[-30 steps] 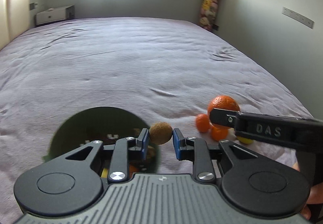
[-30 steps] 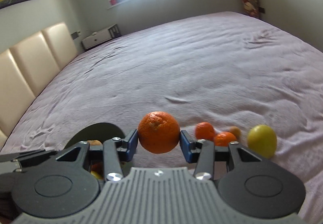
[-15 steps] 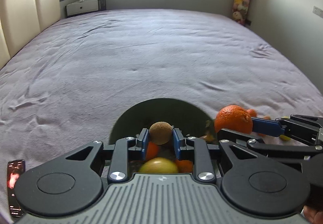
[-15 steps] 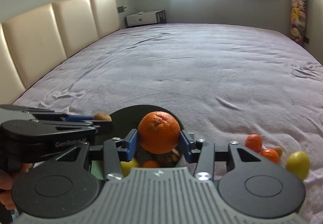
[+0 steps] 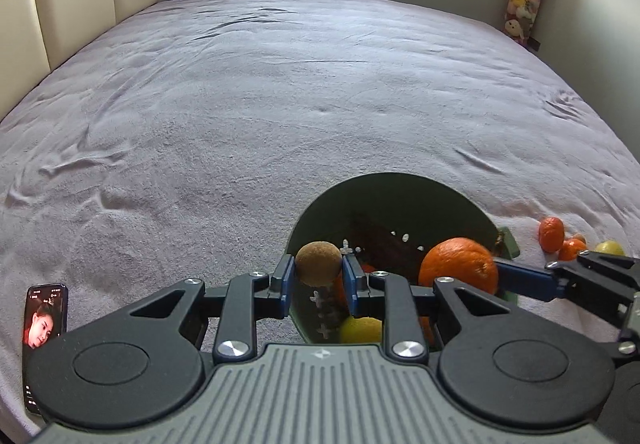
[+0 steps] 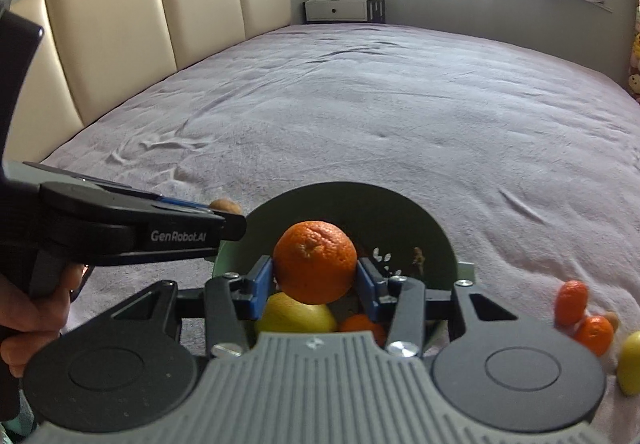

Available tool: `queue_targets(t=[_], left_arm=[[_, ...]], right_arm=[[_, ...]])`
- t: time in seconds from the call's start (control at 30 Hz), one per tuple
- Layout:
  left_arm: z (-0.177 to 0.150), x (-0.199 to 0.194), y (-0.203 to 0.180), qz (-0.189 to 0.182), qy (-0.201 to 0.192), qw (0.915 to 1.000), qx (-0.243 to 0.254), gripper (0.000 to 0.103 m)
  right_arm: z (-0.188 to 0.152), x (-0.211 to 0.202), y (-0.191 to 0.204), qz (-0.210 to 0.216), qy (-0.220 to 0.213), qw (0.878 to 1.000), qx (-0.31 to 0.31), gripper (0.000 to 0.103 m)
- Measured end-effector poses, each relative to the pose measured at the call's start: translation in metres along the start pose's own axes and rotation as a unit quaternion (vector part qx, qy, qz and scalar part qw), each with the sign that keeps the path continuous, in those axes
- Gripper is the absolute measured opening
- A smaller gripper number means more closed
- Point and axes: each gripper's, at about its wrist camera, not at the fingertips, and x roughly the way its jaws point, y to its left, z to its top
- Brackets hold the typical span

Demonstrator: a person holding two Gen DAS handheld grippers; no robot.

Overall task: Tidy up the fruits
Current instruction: 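Carry the kiwi and the mandarin over the green colander with both tools, then lower the held kiwi and mandarin into the colander with both tools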

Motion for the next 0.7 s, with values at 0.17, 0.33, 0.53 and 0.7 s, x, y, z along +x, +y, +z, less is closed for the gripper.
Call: queue_targets(t=[0.17,0.33,0.53,0.7], left_arm=[[0.001,0.012,0.0,0.007,0.002,1.0,0.0,0.028],[0.002,0.022,-0.004,0.014,-0.002,0.9998,0.015,0.028],[0.002,0.031,-0.003,0.012,0.002,0.9998,0.014,0.028],[0.001,0.035,-0.003,0.015,0.002,0.9998,0.016,0.028]], right_arm=[[-0.001,0.02,0.0,-0.008,0.015,1.0,-0.003,0.042],[0.0,0.037,0.002,-0.014,0.024,1.0,-0.012,0.042],[-0.005,0.058,0.001,-0.032,0.05,0.998,-0.015,0.042],[-0.005,0.065,0.001,-0.037,0.061,0.997,-0.018,0.043]])
